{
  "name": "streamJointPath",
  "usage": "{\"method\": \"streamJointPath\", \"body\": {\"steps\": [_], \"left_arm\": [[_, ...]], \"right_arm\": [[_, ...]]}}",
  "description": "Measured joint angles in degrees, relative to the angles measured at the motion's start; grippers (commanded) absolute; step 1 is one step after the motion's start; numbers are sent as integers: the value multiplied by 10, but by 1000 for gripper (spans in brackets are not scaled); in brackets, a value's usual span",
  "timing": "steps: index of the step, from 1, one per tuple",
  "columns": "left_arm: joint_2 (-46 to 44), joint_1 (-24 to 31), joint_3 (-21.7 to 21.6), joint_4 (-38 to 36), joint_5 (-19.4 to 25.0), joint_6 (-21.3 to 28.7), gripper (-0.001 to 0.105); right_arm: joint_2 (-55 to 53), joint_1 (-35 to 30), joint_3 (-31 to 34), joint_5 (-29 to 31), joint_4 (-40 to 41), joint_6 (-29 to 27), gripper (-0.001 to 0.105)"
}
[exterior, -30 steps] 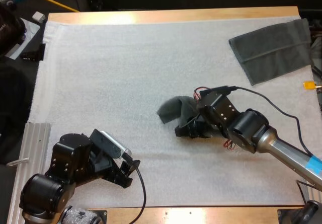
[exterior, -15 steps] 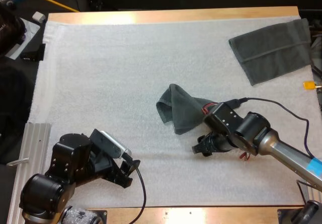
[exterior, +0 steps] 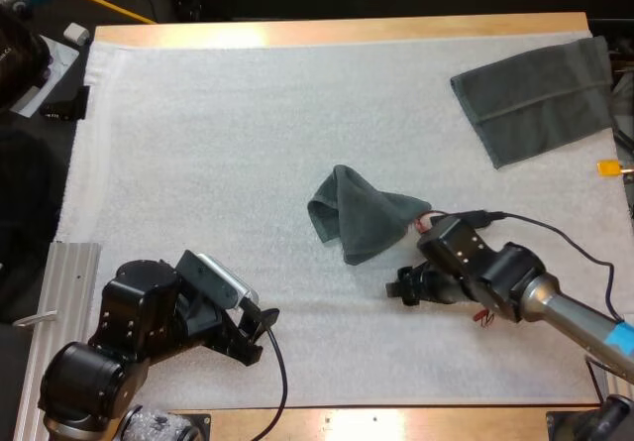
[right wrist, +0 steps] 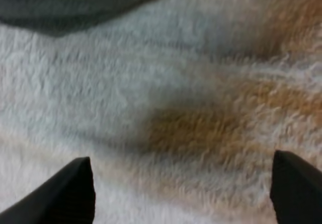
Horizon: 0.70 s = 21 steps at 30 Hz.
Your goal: Pick towel from pile, fold and stack
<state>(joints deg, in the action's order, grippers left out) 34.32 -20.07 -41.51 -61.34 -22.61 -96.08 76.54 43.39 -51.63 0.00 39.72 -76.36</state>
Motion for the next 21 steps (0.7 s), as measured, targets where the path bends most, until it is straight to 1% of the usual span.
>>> {"method": "streamJointPath", "body": {"steps": [5,6,8,9,11,16,21], "left_arm": [[0,0,0,0,-1,-4,71],[0,0,0,-2,-3,-5,71],[0,0,0,-2,-4,-5,71],[0,0,0,-3,-5,-7,70],[0,0,0,-3,-5,-7,70],[0,0,0,-3,-5,-7,70],[0,0,0,-3,-5,-8,70]], "right_arm": [[26,-38,7,-34,-53,20,62],[42,-47,7,-41,-68,28,58],[51,-52,7,-47,-77,33,57],[70,-56,7,-55,-94,43,53],[71,-60,7,-57,-97,44,45],[96,-83,7,-74,-140,54,44],[146,-88,0,-81,-178,73,45]]}}
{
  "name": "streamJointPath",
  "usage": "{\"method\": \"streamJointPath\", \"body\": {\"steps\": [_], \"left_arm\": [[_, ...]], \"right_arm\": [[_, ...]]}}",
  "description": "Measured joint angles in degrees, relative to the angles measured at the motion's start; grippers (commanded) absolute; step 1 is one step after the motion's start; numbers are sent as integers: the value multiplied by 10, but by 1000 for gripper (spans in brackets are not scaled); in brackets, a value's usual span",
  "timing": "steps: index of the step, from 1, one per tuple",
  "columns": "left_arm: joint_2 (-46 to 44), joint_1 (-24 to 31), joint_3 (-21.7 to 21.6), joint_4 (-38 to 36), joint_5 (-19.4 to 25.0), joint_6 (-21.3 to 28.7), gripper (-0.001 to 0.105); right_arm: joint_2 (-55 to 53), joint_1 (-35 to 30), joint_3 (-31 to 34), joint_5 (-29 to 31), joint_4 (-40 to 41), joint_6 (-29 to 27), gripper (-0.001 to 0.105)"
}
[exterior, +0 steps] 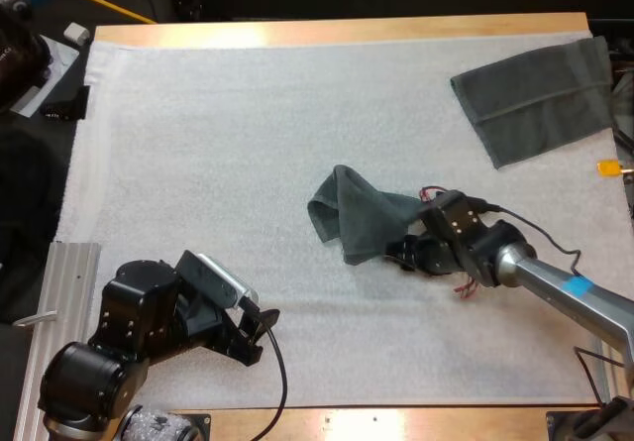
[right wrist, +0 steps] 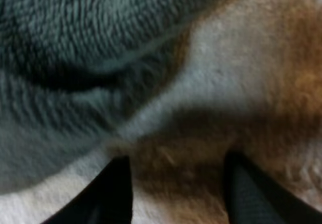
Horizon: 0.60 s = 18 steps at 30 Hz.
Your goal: Pick towel from pile, fold and stack
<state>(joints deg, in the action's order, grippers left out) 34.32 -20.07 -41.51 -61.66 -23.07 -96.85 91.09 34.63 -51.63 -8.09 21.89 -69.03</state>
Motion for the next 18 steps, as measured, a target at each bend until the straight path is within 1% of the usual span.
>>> {"method": "streamJointPath", "body": {"steps": [6,7,10,11,13,14,15,18], "left_arm": [[0,0,0,0,-1,-1,70],[0,0,0,0,-2,-1,70],[0,0,0,0,-6,-3,70],[0,0,0,0,-7,-4,71],[0,0,0,0,-8,-5,71],[0,0,0,0,-8,-5,71],[0,0,0,0,-8,-5,71],[0,0,0,0,-9,-5,71]], "right_arm": [[40,0,-33,0,-22,19,44],[45,0,-38,0,-24,21,43],[60,1,-54,3,-25,27,32],[64,1,-59,4,-25,30,39],[70,1,-66,10,-24,34,43],[69,1,-66,10,-26,36,41],[69,1,-67,10,-29,39,36],[69,1,-67,10,-36,44,13]]}}
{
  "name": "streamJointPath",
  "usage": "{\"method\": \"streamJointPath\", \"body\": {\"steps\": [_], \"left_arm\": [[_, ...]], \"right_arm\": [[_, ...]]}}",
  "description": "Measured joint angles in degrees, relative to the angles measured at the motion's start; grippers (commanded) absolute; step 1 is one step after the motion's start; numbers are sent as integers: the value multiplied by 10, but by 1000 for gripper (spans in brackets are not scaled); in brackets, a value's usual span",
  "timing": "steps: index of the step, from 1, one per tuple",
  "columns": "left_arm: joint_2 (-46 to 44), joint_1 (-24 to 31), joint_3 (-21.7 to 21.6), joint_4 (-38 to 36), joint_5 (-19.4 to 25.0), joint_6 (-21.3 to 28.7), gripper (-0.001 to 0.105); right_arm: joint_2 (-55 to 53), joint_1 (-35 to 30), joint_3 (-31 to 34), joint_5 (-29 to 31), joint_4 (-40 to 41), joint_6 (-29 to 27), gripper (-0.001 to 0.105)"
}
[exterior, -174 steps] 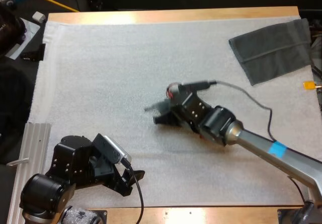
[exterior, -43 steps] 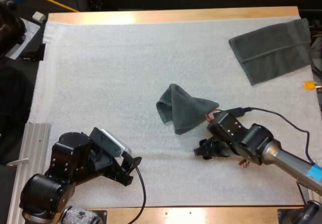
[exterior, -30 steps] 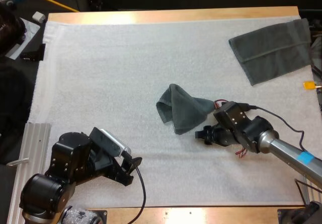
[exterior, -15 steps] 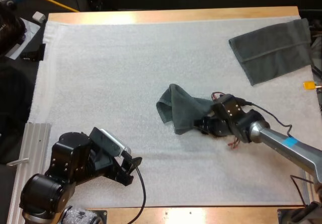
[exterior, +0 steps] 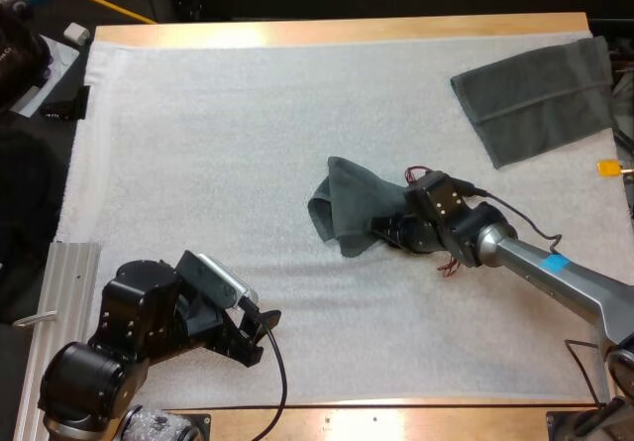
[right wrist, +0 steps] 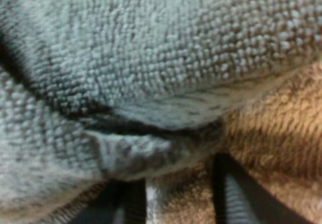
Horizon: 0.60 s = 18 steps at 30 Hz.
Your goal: Pick towel from pile, fold and stack
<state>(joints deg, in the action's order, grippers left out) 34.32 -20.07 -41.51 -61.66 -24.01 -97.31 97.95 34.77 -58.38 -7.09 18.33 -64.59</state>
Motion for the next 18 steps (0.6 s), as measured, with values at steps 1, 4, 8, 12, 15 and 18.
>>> {"method": "streamJointPath", "body": {"steps": [1,4,8,12,15,18], "left_arm": [[0,0,0,0,-1,0,71],[0,0,0,0,-5,0,71],[3,0,0,0,-8,0,71],[5,0,0,0,-9,0,71],[5,0,0,0,-9,0,71],[5,0,0,0,-9,0,71]], "right_arm": [[0,0,0,0,-1,1,4],[0,0,-2,0,-5,4,0],[1,0,-12,0,-6,0,0],[-13,2,-20,1,-5,-21,0],[-45,4,-25,8,-3,-47,0],[-92,8,-31,18,-2,-76,0]]}}
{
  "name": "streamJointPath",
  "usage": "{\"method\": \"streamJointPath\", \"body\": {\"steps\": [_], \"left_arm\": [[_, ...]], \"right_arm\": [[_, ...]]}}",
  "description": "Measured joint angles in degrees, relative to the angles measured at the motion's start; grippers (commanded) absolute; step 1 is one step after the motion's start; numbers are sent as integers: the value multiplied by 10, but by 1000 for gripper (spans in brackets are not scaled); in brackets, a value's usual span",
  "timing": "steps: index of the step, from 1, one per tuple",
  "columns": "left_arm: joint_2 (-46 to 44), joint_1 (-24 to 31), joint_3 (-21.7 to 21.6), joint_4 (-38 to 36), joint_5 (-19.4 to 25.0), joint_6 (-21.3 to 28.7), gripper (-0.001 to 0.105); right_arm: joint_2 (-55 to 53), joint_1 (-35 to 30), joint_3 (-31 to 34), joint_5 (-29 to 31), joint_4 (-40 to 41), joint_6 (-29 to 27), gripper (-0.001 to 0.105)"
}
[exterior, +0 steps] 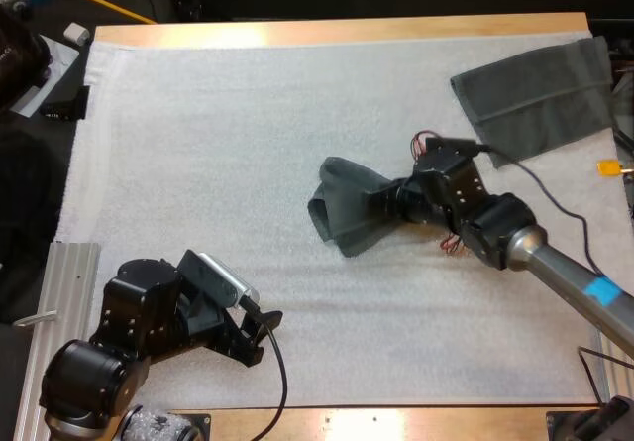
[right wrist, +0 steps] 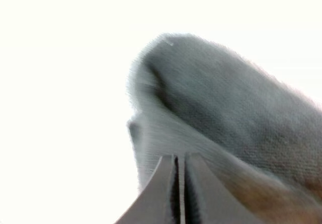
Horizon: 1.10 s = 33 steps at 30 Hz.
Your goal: Pick towel from pile, fold and stack
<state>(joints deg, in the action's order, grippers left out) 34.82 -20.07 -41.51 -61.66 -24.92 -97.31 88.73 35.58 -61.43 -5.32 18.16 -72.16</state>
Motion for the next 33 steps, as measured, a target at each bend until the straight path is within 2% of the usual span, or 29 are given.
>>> {"method": "streamJointPath", "body": {"steps": [4,6,8,10,12,13,18,22,29,33], "left_arm": [[0,0,0,0,0,0,70],[0,0,0,0,0,0,70],[0,0,0,0,-1,0,70],[0,0,0,0,-1,0,70],[0,0,0,0,-1,0,71],[0,0,0,0,-1,0,71],[0,0,0,5,-1,0,71],[0,0,0,15,-1,-1,70],[0,0,0,27,-1,-4,71],[0,0,0,18,-1,-5,71]], "right_arm": [[-47,3,-14,10,2,-21,2],[-46,3,-15,16,21,-21,10],[-47,3,-15,22,59,-23,32],[-53,3,-15,24,92,-26,58],[-59,3,-15,24,127,-29,72],[-63,3,-15,25,147,-33,73],[-68,3,-15,26,225,-45,62],[-65,3,-10,21,255,-47,60],[-25,3,5,15,216,-21,59],[-27,-2,26,4,157,35,60]]}}
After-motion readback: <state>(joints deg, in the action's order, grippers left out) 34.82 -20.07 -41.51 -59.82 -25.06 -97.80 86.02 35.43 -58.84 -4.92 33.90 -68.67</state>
